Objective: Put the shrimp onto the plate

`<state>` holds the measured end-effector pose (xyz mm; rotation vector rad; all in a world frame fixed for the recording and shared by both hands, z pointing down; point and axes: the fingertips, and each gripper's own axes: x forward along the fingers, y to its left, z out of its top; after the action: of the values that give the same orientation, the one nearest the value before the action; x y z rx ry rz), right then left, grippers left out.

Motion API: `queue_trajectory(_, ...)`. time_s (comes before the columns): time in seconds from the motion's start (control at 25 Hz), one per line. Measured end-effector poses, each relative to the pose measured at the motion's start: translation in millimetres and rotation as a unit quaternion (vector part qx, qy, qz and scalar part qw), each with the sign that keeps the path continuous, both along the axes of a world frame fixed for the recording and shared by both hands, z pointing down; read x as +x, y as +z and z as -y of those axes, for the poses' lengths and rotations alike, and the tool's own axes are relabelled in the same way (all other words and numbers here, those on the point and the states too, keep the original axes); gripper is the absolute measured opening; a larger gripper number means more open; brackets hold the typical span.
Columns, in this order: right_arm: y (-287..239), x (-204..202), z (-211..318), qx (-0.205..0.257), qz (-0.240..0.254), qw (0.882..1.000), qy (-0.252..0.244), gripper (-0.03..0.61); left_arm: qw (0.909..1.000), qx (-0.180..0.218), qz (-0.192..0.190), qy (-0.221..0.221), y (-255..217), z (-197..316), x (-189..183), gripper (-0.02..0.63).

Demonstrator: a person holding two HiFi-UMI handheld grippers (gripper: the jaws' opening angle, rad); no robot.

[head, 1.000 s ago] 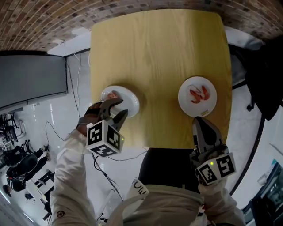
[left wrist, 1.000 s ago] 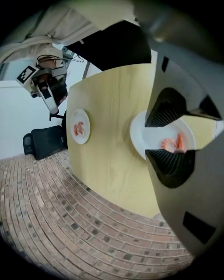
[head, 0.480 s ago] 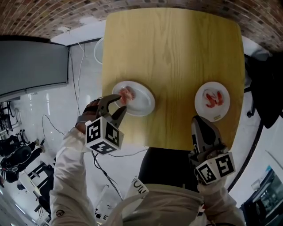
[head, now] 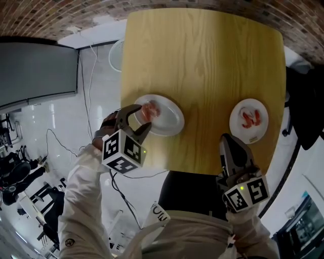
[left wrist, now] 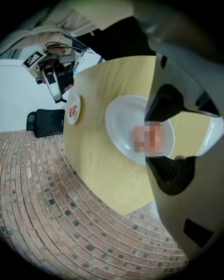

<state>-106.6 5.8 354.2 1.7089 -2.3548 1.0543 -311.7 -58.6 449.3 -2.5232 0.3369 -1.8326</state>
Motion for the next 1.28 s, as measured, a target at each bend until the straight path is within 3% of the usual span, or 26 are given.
queue_trajectory(0.36,7,3,8,-0.008,0.001,1.000,0.016,0.025,0.9950,0.016,0.019,0.097,8,5,17,0.229)
queue_trajectory(0.56,13,11,7,-0.011,0.003,0.999,0.032,0.025,0.9826,0.034,0.050,0.176,17,2,26,0.229)
queue_trajectory(1.28,18,28,10,-0.017,0.008,0.998,0.067,0.025,0.9522,-0.034,0.101,0.286,28,-9,29,0.184)
